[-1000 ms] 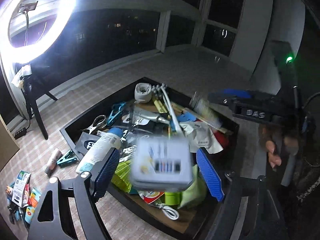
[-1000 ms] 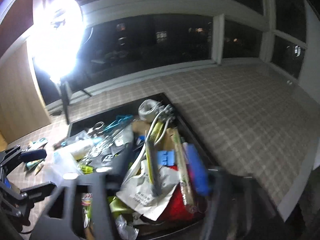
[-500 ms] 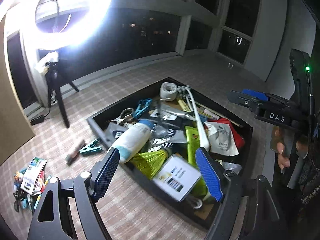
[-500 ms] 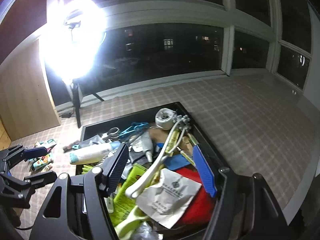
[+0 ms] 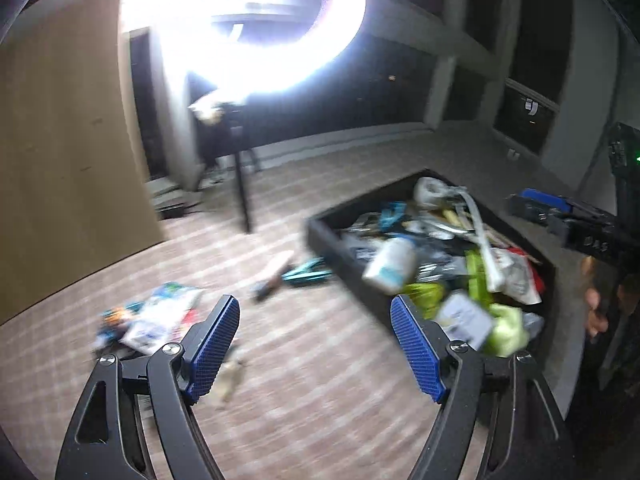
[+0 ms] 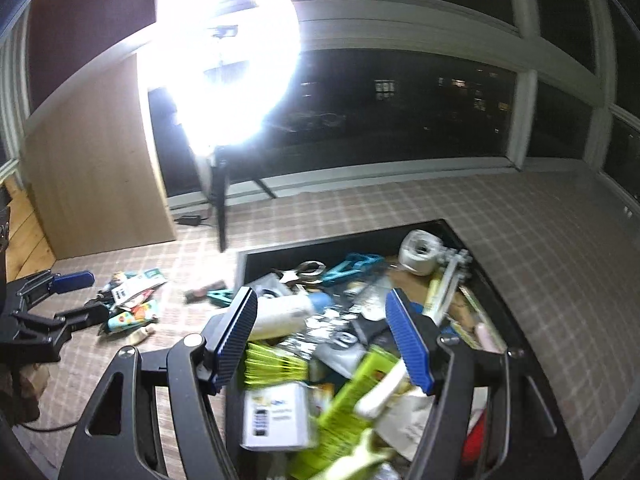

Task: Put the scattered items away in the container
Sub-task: 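Move both grippers back toward the pile and the pink bottle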

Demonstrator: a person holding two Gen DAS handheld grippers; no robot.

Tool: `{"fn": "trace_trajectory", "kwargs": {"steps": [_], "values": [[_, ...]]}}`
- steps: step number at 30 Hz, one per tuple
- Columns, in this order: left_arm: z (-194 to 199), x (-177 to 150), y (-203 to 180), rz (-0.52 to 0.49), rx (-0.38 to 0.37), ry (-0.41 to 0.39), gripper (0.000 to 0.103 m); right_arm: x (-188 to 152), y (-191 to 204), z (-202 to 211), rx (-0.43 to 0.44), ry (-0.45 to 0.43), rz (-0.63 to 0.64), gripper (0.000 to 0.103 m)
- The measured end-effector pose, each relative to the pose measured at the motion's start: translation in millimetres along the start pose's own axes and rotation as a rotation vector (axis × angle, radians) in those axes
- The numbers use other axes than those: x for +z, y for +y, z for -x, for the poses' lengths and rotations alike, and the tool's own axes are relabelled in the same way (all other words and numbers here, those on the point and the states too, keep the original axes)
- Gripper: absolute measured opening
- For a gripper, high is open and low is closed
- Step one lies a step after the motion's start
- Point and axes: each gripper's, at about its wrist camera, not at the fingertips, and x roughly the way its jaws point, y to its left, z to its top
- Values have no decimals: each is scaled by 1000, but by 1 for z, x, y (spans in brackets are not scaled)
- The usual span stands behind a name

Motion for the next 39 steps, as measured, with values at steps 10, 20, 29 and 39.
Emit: {"fn": "trace_trajectory", "kwargs": {"steps": [10, 20, 29, 39], "values": [[39, -55, 120, 153, 248, 12, 76, 0, 73, -30, 164, 42, 40, 66], [33, -94, 178, 262, 301, 53, 72, -11, 164, -96, 229, 162, 126, 66], [12, -98, 183, 190, 239, 82, 68, -5, 190, -177, 155, 328, 117, 65], [-14, -92, 185, 158, 195, 96, 68, -2, 179, -221, 93, 400, 63, 64]]}}
